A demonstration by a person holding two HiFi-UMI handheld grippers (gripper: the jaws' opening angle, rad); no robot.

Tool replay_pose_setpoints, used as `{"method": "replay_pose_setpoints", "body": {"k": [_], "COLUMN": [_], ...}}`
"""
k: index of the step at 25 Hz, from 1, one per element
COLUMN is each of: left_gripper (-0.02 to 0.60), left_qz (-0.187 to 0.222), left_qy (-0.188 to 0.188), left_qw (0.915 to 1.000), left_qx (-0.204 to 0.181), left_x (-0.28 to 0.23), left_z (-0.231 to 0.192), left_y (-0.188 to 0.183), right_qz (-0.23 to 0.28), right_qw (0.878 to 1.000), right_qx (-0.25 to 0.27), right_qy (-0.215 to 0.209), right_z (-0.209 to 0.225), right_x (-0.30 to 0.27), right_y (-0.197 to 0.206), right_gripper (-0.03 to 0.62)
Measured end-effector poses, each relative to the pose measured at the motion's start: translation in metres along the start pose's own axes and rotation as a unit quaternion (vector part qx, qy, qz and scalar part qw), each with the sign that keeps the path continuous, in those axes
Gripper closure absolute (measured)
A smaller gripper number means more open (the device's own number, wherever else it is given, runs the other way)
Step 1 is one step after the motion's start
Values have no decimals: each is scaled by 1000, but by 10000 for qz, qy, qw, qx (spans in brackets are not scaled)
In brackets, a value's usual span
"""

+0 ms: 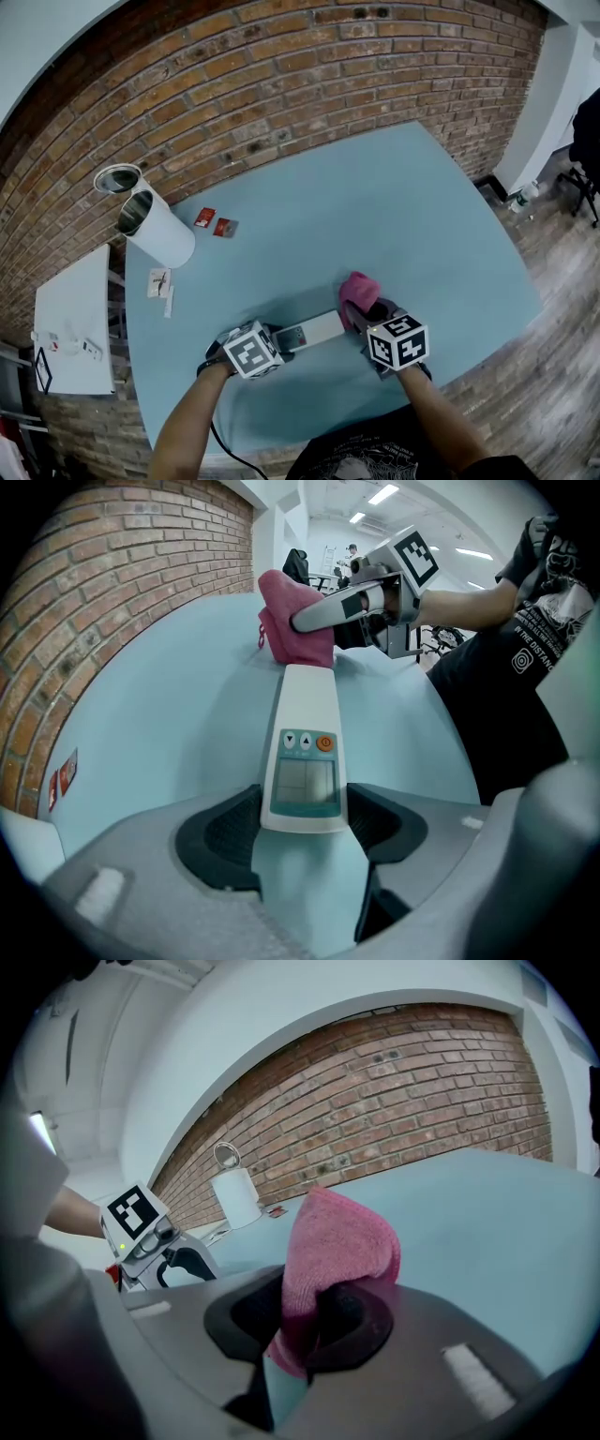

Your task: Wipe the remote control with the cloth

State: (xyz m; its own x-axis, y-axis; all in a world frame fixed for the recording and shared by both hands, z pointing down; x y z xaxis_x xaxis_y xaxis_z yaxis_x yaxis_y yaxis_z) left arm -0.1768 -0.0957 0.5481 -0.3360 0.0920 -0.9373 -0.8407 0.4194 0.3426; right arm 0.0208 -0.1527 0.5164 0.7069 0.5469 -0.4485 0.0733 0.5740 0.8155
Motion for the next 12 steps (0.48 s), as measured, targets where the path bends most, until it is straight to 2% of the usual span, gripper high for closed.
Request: {"method": "replay_pose_setpoints", "body": {"k": [12], "left_gripper": [293], "left_qz": [-57], "left_qy": [32], "left_qw": [10000], "left_qx": [40], "left_x": [2], "left_z": [2], "left_y": [-1], "right_qz": [-41], "right_qw": [9999], "right_qx": [-11], "right_qy": [113], "right_z": [-12], "right_x": [23], "right_y": [16], "right_gripper": [531]}}
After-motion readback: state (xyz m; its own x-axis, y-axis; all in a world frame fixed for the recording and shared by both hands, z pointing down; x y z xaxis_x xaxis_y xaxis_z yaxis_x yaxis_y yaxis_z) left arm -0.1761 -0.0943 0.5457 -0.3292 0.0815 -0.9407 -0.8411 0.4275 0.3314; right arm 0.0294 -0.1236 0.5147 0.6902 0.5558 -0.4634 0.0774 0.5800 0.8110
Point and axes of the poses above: the fingertips, and each gripper's own axes: x backward along the fingers, z to its right, y out of its underside, the point moved 6 cm from there along x, backward along the fingers, and after that the axes turned 2 degrees about -y, right-handed, at the moved point
